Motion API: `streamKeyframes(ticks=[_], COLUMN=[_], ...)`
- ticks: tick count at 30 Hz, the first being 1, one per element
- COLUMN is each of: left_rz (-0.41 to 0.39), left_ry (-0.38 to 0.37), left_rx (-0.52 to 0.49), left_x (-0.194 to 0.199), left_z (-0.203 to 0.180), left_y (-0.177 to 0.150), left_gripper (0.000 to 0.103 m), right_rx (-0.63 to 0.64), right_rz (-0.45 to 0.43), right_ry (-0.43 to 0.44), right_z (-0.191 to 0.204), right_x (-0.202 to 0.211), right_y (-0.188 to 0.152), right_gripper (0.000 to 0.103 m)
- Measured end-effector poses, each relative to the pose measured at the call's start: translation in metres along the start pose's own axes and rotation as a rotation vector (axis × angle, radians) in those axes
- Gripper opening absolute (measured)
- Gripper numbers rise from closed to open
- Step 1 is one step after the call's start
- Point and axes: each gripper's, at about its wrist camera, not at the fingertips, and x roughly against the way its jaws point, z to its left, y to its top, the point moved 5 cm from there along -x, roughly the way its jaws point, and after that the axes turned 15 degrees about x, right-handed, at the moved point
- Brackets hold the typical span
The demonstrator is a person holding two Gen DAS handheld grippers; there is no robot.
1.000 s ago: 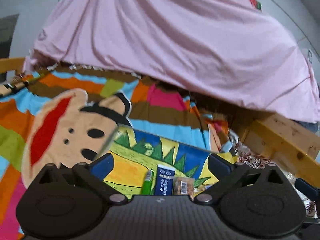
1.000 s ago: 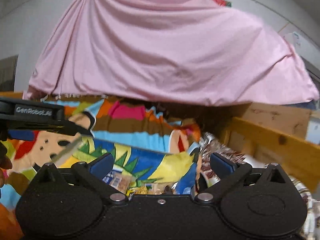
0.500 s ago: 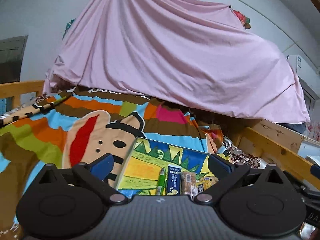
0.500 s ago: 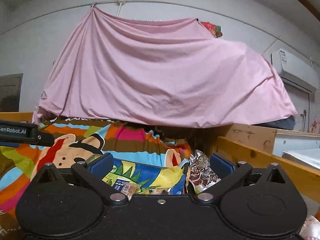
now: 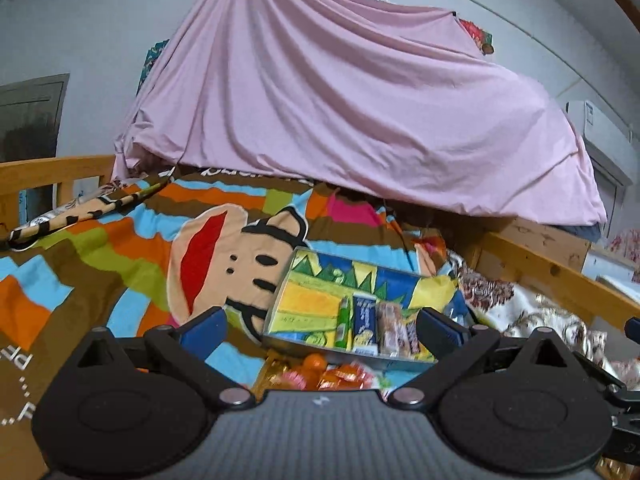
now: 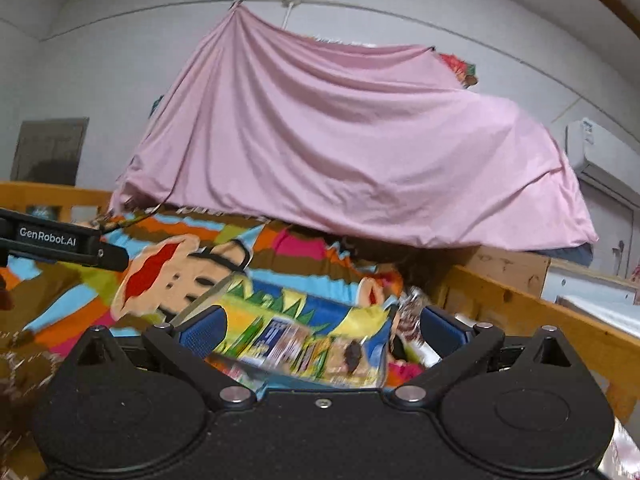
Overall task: Organize snacks
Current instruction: 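Open both tools and lift them away from the tray toward the loose snacks, then grasp the white vegetable packet with the right tool while the left tool approaches the orange bag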
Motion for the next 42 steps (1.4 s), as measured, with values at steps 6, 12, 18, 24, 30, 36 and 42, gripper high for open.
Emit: streamKeyframes(ticks=[6,12,18,24,30,36,42], left_rz=[0.055,0.117,0.173,0.216,0.248,0.281,0.409], left_ry=[0.024,0.042,0.073,0.101,0.153,0.092,-0.103], left_rx=[-0.042,-0.101,-0.108,-0.113,-0.098,-0.194,-0.337], left_x=[0.009,0.007,-0.003,-0.018,-0.049,-0.089,-0.143], left_z=[0.023,0.041,0.049,0.044,0.036,0.025,0.018], left_y=[-0.018,-0.036,-0.043,-0.035,-0.013,-0.001,-0.01], left_gripper=[0.103,0.103,0.103,0.102,0.102,0.102,0.102], right_rx=[-0.041,-0.032,-0.035,-0.068,-0.005,0.033,-0.013], right_rz=[0.107,0.176,0.243,0.278,0.233,0.237,0.278], right_ry=[0.077,0.124,0.136,0.164,0.137,0.194,0.221], right_z=[0.016,0.031,0.036,0.044,0.06,0.087,0.096], right_x=[0.0,-0.011,-0.027,-0.061,-0.105,-0.147,-0.174], right_y=[-0.014,-0.024,-0.031,-0.027,-0.03,-0.042,-0.048], right_gripper=[0.102,0.102,0.102,0.102,0.102,0.102,0.102])
